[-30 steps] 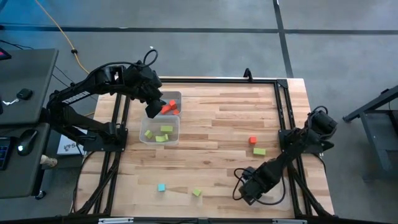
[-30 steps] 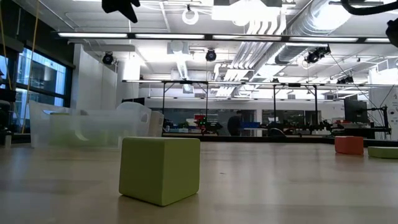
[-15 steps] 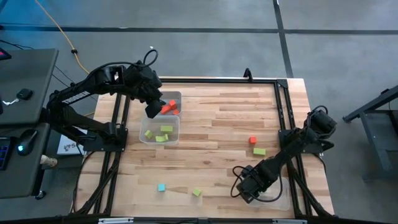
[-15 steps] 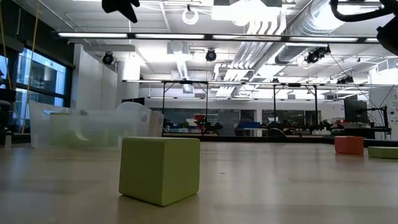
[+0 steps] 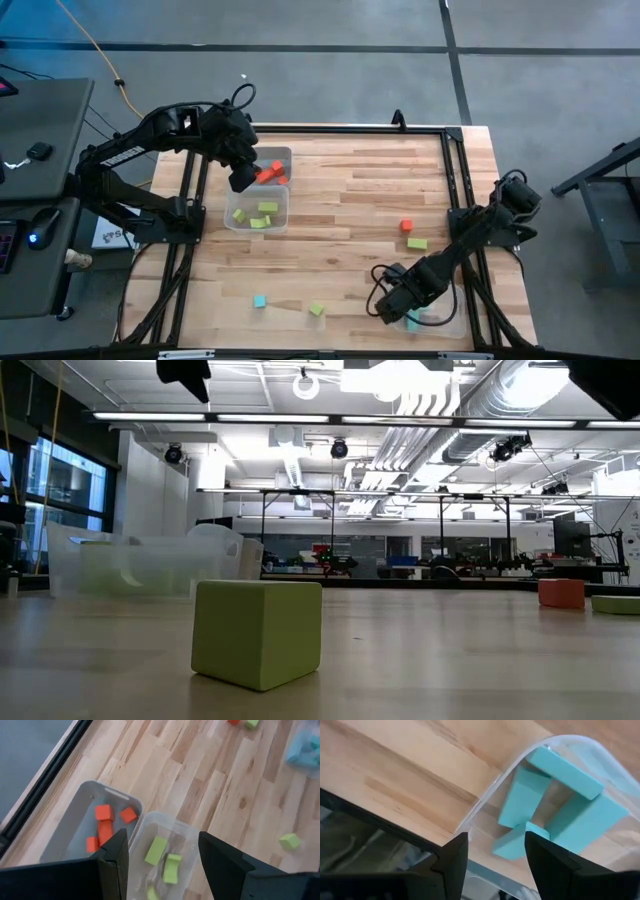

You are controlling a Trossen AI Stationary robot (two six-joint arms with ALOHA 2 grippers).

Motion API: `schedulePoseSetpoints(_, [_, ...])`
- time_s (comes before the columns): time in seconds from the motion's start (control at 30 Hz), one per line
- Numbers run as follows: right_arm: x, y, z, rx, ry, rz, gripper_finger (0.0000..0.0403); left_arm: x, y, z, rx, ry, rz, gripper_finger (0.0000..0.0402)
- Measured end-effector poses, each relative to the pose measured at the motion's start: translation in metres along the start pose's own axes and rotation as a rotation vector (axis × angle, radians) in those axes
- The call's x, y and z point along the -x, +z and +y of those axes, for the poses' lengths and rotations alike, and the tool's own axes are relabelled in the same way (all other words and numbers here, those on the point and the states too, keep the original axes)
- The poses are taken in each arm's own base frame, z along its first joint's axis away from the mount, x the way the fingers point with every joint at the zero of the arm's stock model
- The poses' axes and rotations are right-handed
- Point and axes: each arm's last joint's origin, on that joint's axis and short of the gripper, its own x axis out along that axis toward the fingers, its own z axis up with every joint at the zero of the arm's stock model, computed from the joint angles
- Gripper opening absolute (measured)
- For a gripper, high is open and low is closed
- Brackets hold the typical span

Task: Sort & place blocks by color
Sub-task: Put the green block into the top transparent bin

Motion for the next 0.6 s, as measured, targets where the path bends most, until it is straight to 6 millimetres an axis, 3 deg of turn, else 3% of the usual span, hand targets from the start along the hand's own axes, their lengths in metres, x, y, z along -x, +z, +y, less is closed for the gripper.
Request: schedulePoseSetpoints(0.6, [0.048,-0.012,0.009,-0.066,-0.060,-0.103,0.0185,0.000,-0.002,0.002,0.009,0.056,0.015,0.0168])
